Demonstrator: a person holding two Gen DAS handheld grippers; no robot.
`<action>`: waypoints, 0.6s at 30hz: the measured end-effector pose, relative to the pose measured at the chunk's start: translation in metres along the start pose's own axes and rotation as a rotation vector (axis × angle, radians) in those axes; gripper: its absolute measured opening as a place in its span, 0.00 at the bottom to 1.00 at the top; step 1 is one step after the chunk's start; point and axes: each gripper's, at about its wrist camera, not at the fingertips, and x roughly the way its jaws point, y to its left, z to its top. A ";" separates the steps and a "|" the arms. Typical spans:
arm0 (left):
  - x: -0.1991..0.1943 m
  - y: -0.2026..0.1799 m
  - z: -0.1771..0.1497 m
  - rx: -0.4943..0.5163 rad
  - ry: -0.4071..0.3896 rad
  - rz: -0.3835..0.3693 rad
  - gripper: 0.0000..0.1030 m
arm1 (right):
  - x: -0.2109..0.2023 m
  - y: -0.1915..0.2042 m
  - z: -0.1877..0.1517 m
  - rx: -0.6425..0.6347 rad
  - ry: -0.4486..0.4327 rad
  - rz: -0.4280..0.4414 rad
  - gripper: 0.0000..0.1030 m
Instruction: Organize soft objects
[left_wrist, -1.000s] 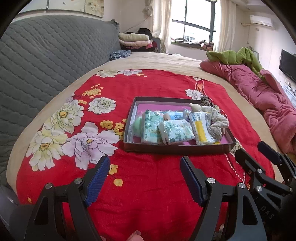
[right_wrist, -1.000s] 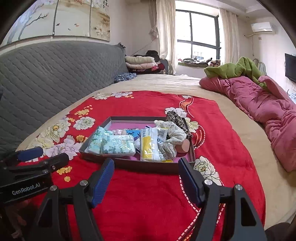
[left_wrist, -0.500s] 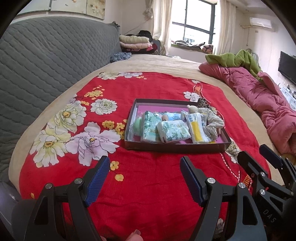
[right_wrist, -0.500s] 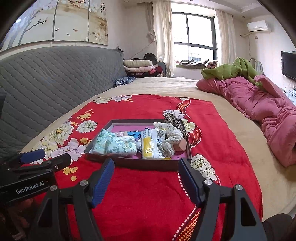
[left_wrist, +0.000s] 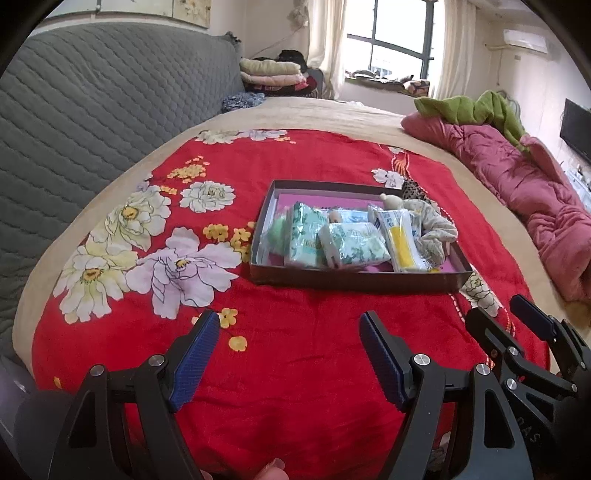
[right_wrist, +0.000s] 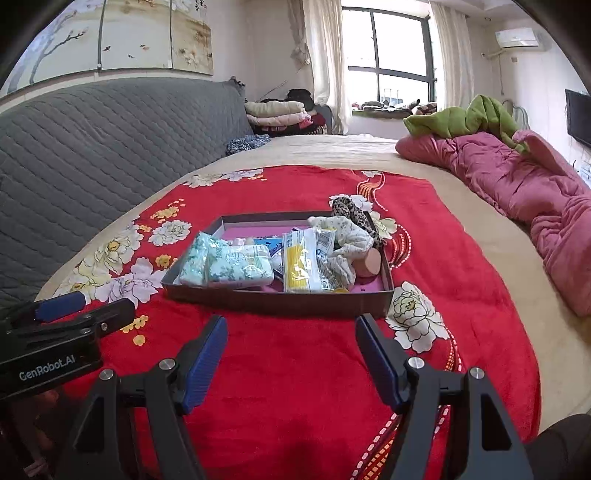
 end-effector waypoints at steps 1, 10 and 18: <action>0.001 0.000 -0.001 0.001 0.001 0.001 0.77 | 0.002 -0.001 -0.001 -0.002 0.002 -0.006 0.69; 0.014 -0.001 -0.005 0.003 0.018 0.007 0.77 | 0.021 -0.002 -0.009 0.002 0.043 -0.015 0.69; 0.021 -0.002 -0.007 0.000 0.030 0.001 0.77 | 0.024 0.000 -0.012 -0.008 0.044 -0.016 0.69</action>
